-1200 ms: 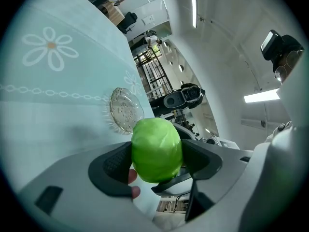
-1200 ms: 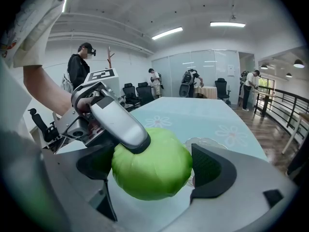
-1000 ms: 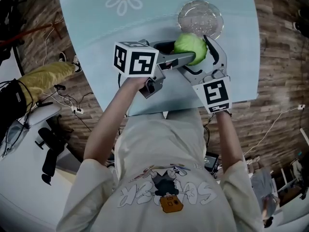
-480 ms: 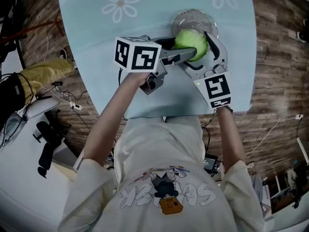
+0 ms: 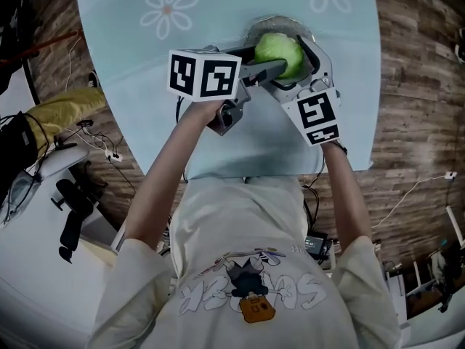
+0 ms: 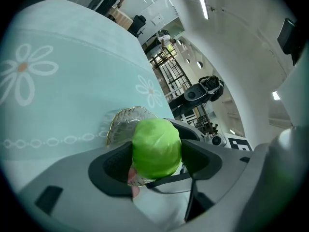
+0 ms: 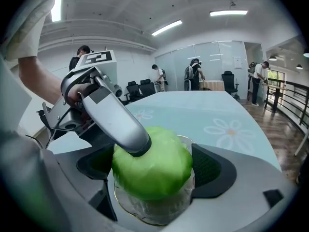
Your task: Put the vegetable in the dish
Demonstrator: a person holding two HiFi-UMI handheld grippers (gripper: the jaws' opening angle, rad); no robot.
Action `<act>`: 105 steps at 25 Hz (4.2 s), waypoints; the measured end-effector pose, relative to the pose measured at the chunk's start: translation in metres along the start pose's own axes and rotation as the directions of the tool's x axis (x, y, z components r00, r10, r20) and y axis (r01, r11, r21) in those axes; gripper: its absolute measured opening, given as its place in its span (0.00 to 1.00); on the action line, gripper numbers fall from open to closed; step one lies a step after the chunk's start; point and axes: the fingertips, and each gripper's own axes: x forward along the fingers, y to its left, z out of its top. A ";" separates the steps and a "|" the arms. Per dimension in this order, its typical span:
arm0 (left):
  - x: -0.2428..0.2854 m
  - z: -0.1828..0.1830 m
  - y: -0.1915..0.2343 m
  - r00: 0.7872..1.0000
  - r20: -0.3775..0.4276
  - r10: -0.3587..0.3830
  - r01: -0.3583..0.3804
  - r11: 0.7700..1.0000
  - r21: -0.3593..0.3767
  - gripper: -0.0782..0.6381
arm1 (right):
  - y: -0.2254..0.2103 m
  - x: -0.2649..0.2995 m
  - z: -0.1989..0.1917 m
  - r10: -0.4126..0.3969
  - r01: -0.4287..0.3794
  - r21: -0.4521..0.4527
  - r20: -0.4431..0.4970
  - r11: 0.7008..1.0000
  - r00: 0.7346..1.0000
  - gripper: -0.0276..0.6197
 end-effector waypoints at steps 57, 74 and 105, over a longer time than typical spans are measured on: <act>-0.174 -0.072 -0.013 0.965 0.206 0.164 -0.237 0.881 0.410 0.12 | 0.125 -0.063 0.040 -0.219 0.220 -0.019 0.039 0.975 0.975 0.17; -0.299 -0.134 -0.028 0.936 0.332 0.118 -0.268 0.849 0.454 0.12 | 0.251 -0.079 0.096 -0.195 0.194 0.015 0.104 0.981 0.975 0.16; -0.360 -0.220 -0.064 0.920 0.389 0.051 -0.252 0.836 0.488 0.12 | 0.357 -0.132 0.100 -0.263 0.259 0.045 0.177 0.965 0.948 0.11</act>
